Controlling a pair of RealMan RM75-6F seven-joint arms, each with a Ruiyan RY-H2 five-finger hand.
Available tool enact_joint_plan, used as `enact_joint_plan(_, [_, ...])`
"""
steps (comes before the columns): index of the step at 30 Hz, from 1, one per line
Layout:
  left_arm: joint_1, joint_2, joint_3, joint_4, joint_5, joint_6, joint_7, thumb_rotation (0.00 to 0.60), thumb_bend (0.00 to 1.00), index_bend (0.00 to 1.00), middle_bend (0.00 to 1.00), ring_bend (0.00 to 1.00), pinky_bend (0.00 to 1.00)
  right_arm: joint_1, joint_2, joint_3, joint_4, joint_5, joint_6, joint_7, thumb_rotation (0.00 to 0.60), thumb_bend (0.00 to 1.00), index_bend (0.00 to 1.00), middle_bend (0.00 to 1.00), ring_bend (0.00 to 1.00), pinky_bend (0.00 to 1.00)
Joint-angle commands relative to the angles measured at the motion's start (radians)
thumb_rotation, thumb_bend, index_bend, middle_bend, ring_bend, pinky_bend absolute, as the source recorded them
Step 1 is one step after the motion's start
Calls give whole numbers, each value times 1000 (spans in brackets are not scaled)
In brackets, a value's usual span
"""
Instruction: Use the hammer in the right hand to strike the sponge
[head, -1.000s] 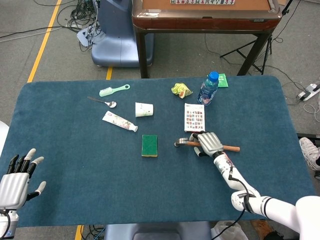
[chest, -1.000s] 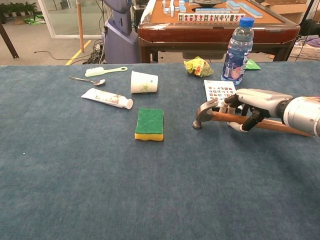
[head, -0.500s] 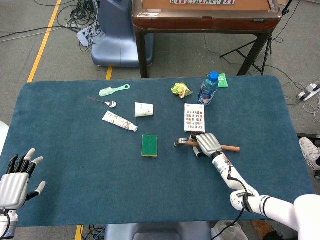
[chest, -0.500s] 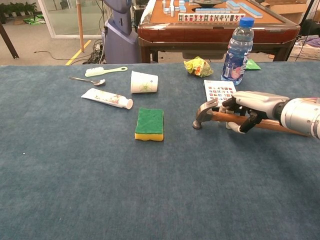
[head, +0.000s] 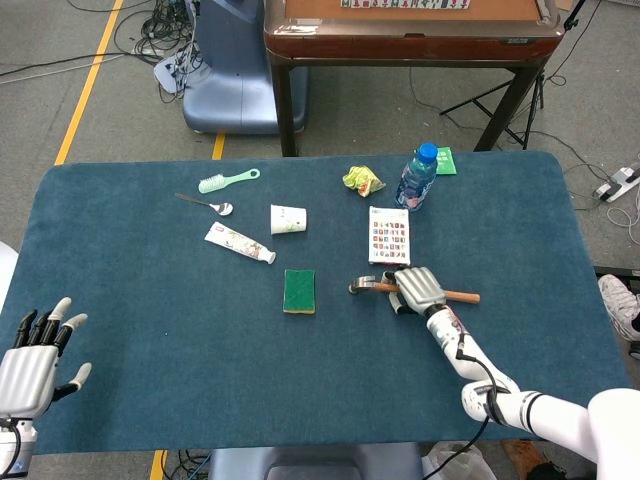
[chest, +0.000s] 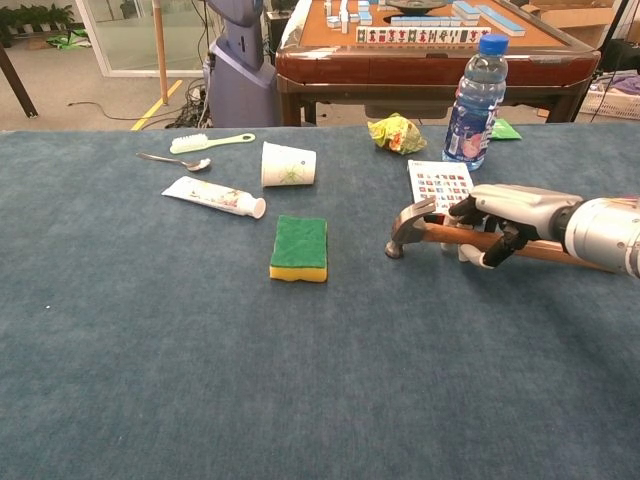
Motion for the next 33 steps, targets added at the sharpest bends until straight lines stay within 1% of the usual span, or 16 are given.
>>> enact_joint_plan(1, [1,1,0,0,-1,0,0,600,243,203,65,90,12,-1,1,-1,-1,1,2,1,600,580,425,503,246,329])
enact_joint_plan(12, [-3,-1,-1,-2,-1,-5,3,600,243,203,65,90,12,-4,7,-5,-2,10,3,4,600,587,453,534,269,329])
enact_joint_plan(19, [-6,-1,-1,-7,-2,-9,9,600,243,203,65,90,12,-5,8,-5,-3,11,6,9,600,680,462,550,287,329])
enact_joint_plan(25, [-7,2,0,-14,-6,-14,16,600,243,204,65,88,12,-9,-1,-3,9,0,18,27,600,711,471,585,318,329])
enact_joint_plan(33, [-11,4,0,-20,-9,-19,23,600,243,204,65,83,9,-23,-21,4,31,-41,59,78,600,784,482,635,378,329])
